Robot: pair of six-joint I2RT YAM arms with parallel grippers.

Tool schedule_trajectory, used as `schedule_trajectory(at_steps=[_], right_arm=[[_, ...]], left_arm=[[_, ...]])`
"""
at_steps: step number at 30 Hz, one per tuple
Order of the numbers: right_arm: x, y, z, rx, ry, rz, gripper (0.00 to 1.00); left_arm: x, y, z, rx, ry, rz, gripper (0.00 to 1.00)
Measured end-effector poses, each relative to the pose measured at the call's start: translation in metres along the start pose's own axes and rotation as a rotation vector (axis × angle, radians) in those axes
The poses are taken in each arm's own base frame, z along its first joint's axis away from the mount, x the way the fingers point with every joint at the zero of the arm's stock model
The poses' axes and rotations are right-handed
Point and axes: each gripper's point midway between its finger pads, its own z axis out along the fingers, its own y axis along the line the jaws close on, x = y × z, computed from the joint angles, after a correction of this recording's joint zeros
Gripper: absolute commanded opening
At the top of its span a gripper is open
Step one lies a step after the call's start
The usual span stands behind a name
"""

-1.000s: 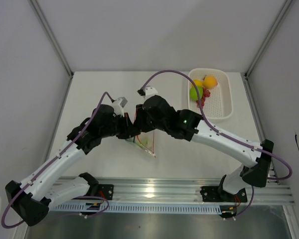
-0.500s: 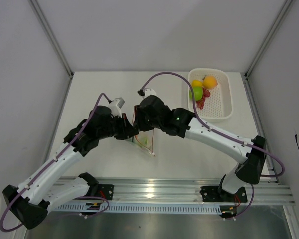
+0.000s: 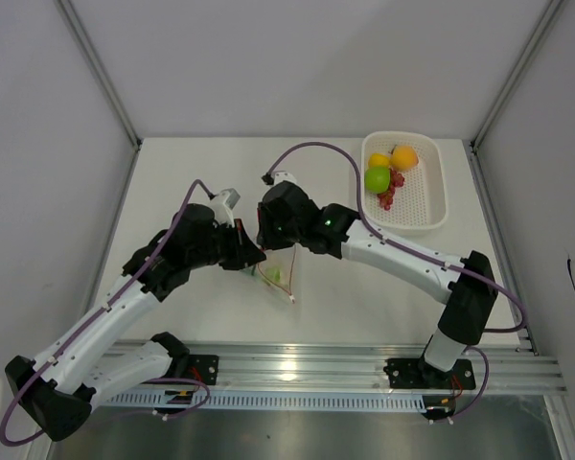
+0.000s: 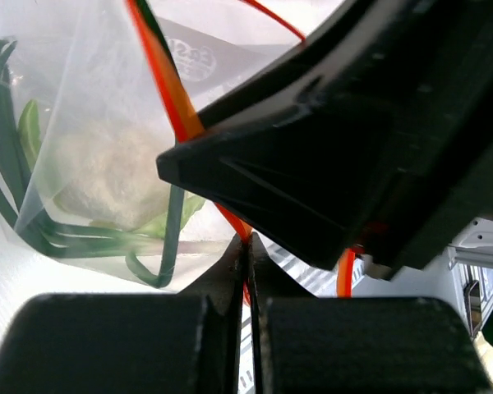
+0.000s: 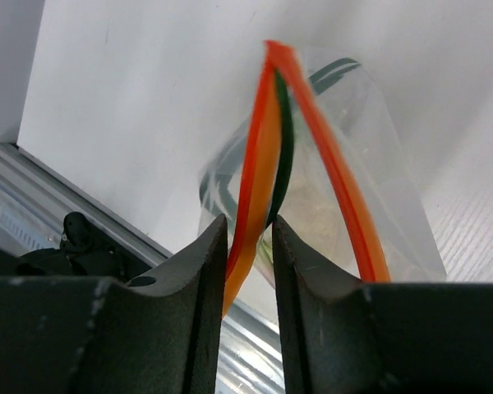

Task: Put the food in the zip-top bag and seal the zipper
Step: Adjust the fake vegetable in the zipper food storage bag.

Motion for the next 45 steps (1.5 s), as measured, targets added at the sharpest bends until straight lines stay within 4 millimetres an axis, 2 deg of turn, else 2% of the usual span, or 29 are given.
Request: schedule_trajectory(at_steps=[2, 5, 8, 11, 13, 15, 16, 19, 20, 23, 30, 34, 36, 39, 45], right_arm=[[0.003, -0.003, 0.005, 0.009, 0.010, -0.003, 0.29], [0.007, -0.005, 0.008, 0.014, 0.016, -0.007, 0.22], [0.009, -0.006, 0.011, 0.012, 0.014, -0.009, 0.08], [0.011, -0.006, 0.013, 0.013, 0.019, -0.010, 0.06], [0.012, -0.007, 0.015, 0.018, 0.023, -0.011, 0.14], [0.015, -0.008, 0.016, 0.021, 0.026, -0.020, 0.31], [0.016, -0.009, 0.017, 0.024, 0.024, -0.025, 0.45], [0.019, -0.017, 0.016, 0.043, 0.019, -0.043, 0.60], [0.019, -0.020, 0.014, 0.048, 0.016, -0.043, 0.63], [0.013, -0.021, 0.004, 0.040, -0.004, -0.045, 0.65], [-0.021, -0.002, -0.048, -0.052, -0.123, -0.022, 0.63], [-0.028, 0.005, -0.068, -0.095, -0.168, -0.003, 0.54], [-0.024, 0.007, -0.072, -0.105, -0.165, 0.006, 0.45], [-0.014, 0.009, -0.068, -0.107, -0.140, 0.011, 0.38], [0.004, 0.015, -0.056, -0.105, -0.094, 0.011, 0.30]], left_arm=[[0.001, 0.000, 0.000, -0.002, 0.003, -0.003, 0.00], [0.002, 0.001, 0.000, -0.005, 0.007, -0.005, 0.01], [0.002, 0.001, 0.000, -0.006, 0.008, -0.006, 0.01], [0.003, 0.002, 0.000, -0.009, 0.010, -0.006, 0.01], [0.003, 0.003, 0.000, -0.013, 0.009, -0.007, 0.01], [0.003, 0.003, 0.000, -0.015, 0.011, -0.007, 0.01], [0.004, 0.003, -0.001, -0.016, 0.014, -0.008, 0.01], [0.007, 0.005, -0.002, -0.024, 0.026, -0.011, 0.01], [0.006, 0.005, -0.002, -0.022, 0.024, -0.010, 0.01], [0.005, 0.004, -0.002, -0.017, 0.019, -0.009, 0.01], [0.003, 0.002, -0.002, -0.013, 0.010, -0.007, 0.01], [0.003, 0.002, -0.002, -0.012, 0.010, -0.007, 0.01], [0.003, 0.002, -0.002, -0.012, 0.008, -0.007, 0.00], [0.002, 0.001, -0.005, -0.006, -0.001, -0.006, 0.01], [-0.007, -0.007, -0.018, 0.019, -0.063, -0.011, 0.01]])
